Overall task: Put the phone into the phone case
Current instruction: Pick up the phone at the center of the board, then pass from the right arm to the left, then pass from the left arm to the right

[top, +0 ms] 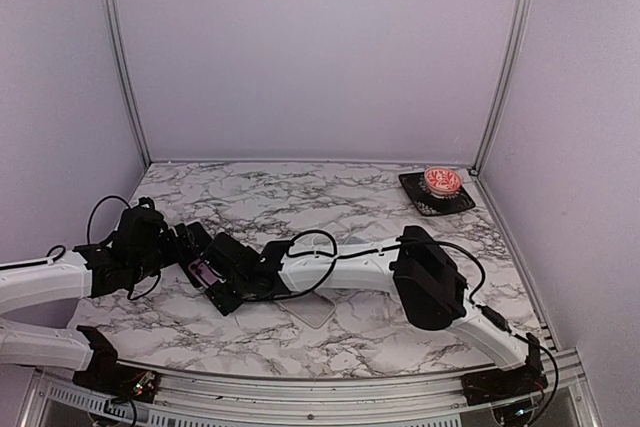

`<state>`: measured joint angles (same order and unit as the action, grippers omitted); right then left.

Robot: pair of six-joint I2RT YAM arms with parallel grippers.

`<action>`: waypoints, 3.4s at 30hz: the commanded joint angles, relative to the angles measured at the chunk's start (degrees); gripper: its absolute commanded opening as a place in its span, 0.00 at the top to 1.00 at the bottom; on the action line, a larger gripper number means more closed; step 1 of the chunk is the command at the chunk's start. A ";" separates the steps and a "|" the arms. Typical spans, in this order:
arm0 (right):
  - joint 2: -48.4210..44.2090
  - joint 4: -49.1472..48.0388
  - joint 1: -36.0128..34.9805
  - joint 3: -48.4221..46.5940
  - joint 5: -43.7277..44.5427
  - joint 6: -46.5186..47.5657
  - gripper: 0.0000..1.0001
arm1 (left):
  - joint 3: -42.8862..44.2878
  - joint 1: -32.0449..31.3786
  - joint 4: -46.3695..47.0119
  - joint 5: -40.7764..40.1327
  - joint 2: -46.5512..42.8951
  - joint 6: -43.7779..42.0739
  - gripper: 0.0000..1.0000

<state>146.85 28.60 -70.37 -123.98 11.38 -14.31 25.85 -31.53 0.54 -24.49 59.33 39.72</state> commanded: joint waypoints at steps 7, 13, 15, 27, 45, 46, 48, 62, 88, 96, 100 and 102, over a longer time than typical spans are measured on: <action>-8.65 -5.07 2.62 11.37 -10.74 2.56 0.58 | 0.20 0.33 -1.11 4.53 0.11 -1.27 0.03; -15.51 -19.22 5.26 25.82 -19.96 3.53 0.59 | -5.34 0.59 10.33 18.30 1.32 9.04 0.03; -16.24 -22.49 6.43 28.54 -22.77 2.87 0.60 | -5.99 0.59 13.09 20.62 3.78 10.92 0.03; -19.42 -32.62 7.70 36.45 -28.48 3.40 0.61 | -6.33 0.59 22.77 27.55 11.99 14.75 0.34; -24.98 -35.28 5.45 41.21 -22.60 12.64 0.62 | -4.00 0.59 24.36 34.25 12.22 15.48 0.47; -25.36 -35.73 5.20 41.63 -21.61 13.52 0.62 | -3.90 0.59 24.14 35.59 12.50 15.62 0.51; -25.64 -35.61 4.89 41.87 -19.49 15.41 0.62 | -3.83 0.59 23.81 39.02 13.21 15.80 0.57; -27.32 -38.10 3.91 45.40 -16.03 21.46 0.61 | -4.22 0.50 23.19 42.99 11.62 11.19 0.97; -47.26 -34.27 12.45 57.97 -50.04 23.47 0.53 | 7.64 -16.65 17.31 47.92 -4.68 -25.00 1.00; -51.54 -40.91 12.50 61.72 -48.01 19.62 1.00 | 6.94 -18.06 18.52 40.64 -7.62 -26.79 1.00; -54.39 -43.59 12.45 61.71 -39.70 16.74 1.00 | 5.41 -19.65 20.44 30.99 -8.90 -25.11 0.15; -55.08 -42.86 12.21 60.70 -29.59 15.94 1.00 | 5.02 -19.80 20.47 21.80 -10.50 -22.89 0.01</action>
<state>95.24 -9.23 -58.28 -61.23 -36.01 4.47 31.97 -51.00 17.30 15.97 51.79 12.38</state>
